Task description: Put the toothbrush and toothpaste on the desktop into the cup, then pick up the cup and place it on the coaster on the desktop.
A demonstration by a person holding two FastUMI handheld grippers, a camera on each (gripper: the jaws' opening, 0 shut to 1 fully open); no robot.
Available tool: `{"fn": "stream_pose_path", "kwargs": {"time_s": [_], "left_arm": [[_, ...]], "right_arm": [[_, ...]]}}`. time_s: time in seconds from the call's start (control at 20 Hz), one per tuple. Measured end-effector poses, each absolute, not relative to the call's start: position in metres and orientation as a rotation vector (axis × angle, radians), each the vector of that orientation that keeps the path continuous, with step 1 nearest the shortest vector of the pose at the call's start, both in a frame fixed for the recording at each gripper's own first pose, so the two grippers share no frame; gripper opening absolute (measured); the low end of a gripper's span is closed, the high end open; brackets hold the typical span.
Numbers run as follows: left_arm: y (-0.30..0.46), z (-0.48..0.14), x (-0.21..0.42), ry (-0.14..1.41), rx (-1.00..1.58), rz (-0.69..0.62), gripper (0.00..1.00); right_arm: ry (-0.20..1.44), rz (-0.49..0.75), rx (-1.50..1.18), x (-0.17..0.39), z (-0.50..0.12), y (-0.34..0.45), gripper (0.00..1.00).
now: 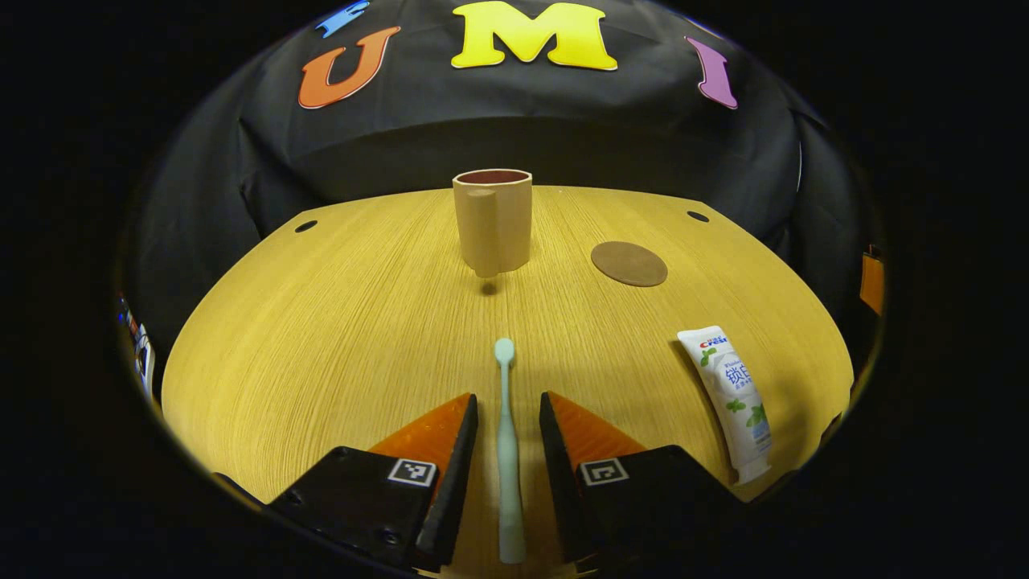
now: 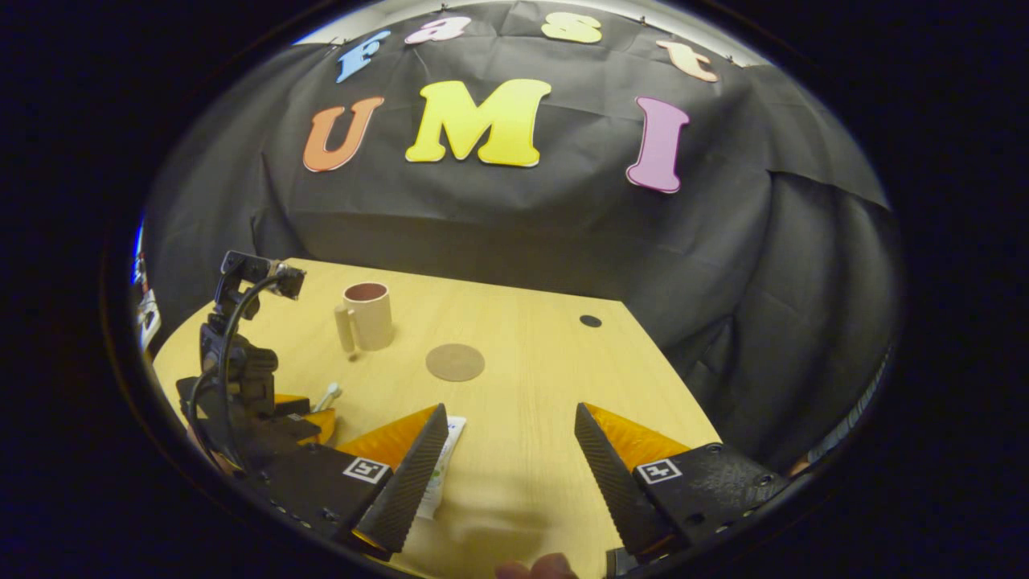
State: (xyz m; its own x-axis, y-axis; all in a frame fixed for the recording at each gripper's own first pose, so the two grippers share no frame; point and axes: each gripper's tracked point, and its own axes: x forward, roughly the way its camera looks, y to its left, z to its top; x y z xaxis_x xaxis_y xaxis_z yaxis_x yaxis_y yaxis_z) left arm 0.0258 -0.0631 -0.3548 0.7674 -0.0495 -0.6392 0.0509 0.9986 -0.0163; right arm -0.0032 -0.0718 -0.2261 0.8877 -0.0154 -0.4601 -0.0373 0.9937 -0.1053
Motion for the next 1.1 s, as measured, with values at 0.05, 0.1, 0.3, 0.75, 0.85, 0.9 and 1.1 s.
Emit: {"fn": "stream_pose_path", "kwargs": {"time_s": [0.05, 0.1, 0.3, 0.75, 0.85, 0.9, 1.1], "left_arm": [[-0.063, -0.354, 0.026, 0.695, 0.002, -0.053, 0.48], [-0.062, -0.354, 0.026, 0.695, 0.001, -0.052, 0.43], [-0.059, -0.354, 0.026, 0.698, 0.001, -0.041, 0.26], [-0.056, -0.352, 0.027, 0.708, -0.022, -0.041, 0.04], [-0.056, -0.352, 0.027, 0.709, -0.023, -0.047, 0.04], [-0.056, -0.352, 0.026, 0.708, -0.023, -0.051, 0.04], [-0.058, -0.337, 0.028, 0.679, -0.027, -0.074, 0.03]], "right_arm": [[0.479, 0.012, -0.112, -0.004, -0.227, -0.071, 0.98], [0.479, 0.012, -0.112, -0.004, -0.227, -0.071, 0.98], [0.485, 0.01, -0.115, -0.004, -0.228, -0.07, 0.96], [0.547, 0.037, -0.124, -0.006, -0.247, -0.063, 0.98], [0.567, 0.047, -0.119, -0.008, -0.254, -0.06, 0.98], [0.578, 0.055, -0.118, -0.009, -0.257, -0.057, 0.98], [0.626, 0.084, -0.104, -0.007, -0.275, -0.044, 0.98]]}}
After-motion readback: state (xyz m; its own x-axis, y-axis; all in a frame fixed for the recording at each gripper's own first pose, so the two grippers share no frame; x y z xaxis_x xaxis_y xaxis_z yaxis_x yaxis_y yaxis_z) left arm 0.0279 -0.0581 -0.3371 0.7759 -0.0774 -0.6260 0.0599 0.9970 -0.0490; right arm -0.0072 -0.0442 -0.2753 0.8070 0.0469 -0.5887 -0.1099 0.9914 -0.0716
